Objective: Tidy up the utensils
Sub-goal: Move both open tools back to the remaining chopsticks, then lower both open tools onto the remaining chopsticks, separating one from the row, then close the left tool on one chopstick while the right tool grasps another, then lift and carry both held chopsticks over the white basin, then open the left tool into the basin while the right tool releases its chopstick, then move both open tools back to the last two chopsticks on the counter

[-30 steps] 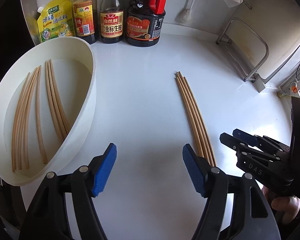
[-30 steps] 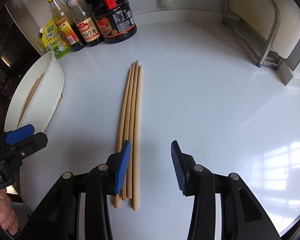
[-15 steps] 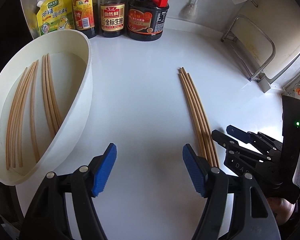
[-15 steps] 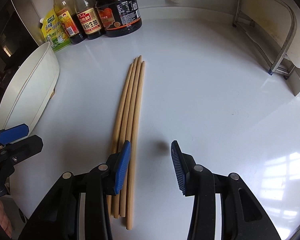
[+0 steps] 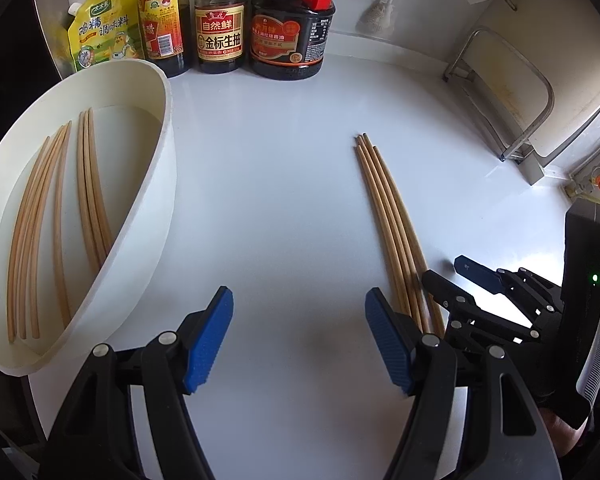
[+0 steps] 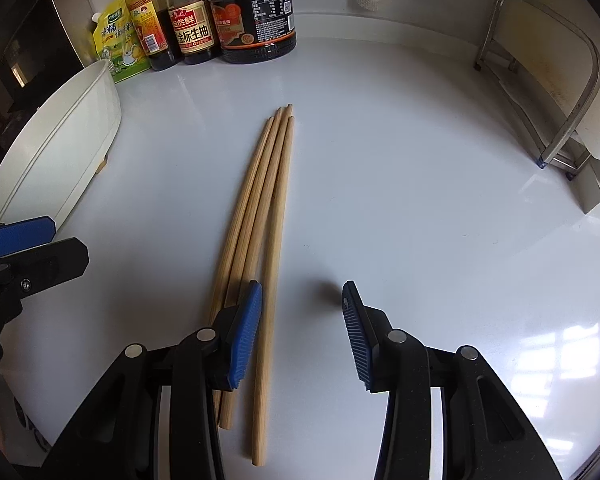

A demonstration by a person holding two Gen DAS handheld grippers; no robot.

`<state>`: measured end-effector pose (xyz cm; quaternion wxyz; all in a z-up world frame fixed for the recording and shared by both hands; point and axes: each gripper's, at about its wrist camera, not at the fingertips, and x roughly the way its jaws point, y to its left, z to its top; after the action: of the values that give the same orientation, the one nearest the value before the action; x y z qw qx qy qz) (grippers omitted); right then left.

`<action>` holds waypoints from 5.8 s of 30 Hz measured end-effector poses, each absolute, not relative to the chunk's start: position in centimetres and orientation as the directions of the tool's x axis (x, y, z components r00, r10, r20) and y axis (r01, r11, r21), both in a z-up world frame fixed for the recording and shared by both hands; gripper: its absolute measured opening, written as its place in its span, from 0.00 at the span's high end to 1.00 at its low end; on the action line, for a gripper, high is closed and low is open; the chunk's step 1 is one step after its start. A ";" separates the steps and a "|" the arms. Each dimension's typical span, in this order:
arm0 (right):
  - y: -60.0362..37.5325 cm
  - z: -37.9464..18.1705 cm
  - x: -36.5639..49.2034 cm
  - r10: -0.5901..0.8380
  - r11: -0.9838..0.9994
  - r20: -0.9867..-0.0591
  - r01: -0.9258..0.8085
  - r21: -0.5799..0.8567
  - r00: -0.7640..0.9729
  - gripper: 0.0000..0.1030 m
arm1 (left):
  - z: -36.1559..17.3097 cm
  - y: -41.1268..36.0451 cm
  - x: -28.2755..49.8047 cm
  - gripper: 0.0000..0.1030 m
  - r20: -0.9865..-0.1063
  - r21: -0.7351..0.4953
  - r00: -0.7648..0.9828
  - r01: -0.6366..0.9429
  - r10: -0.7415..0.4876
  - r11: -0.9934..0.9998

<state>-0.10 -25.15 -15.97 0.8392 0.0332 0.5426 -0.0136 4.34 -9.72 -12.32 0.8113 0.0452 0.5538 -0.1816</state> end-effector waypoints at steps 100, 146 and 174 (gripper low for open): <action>-27.3 -8.2 -0.5 0.092 0.983 -0.847 0.087 0.161 0.524 0.94 | -8.1 -11.8 4.7 0.93 -0.852 -0.084 0.447 0.397 -0.272 0.914; -0.8 -9.7 15.0 0.289 0.956 -0.872 -0.176 0.237 0.394 0.86 | -10.0 13.3 15.2 0.56 -0.886 -0.072 0.449 0.111 -0.115 0.991; -4.6 -5.4 8.6 0.284 0.958 -0.837 -0.117 0.261 0.468 0.83 | -5.2 12.4 10.0 0.41 -0.841 -0.078 0.525 0.120 -0.130 0.990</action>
<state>8.62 -4.61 -5.42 0.8526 0.0835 0.5023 0.1176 9.99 12.43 -5.16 0.8733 -0.0051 0.4819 -0.0714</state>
